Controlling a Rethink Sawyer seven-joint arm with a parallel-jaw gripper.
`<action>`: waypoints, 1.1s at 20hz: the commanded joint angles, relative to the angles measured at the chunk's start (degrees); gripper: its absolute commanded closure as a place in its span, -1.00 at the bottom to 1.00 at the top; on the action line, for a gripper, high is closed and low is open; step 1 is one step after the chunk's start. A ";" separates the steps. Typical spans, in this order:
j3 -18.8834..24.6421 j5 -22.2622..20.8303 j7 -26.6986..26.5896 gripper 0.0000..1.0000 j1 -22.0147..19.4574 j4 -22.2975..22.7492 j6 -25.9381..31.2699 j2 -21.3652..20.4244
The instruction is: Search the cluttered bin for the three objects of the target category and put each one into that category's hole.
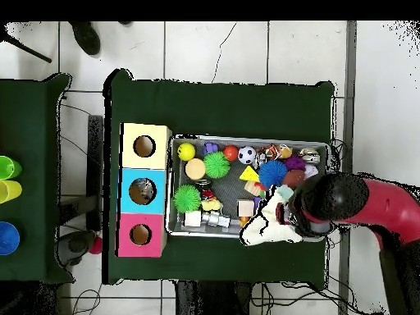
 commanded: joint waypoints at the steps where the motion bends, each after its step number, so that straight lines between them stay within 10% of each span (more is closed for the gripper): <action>1: 2.11 5.12 -4.34 1.00 1.03 -3.91 13.65 -5.58; 14: 3.12 3.76 -6.14 1.00 0.60 -3.61 6.34 -3.98; 22: 2.14 -6.68 -4.60 1.00 0.61 -1.83 -17.68 0.86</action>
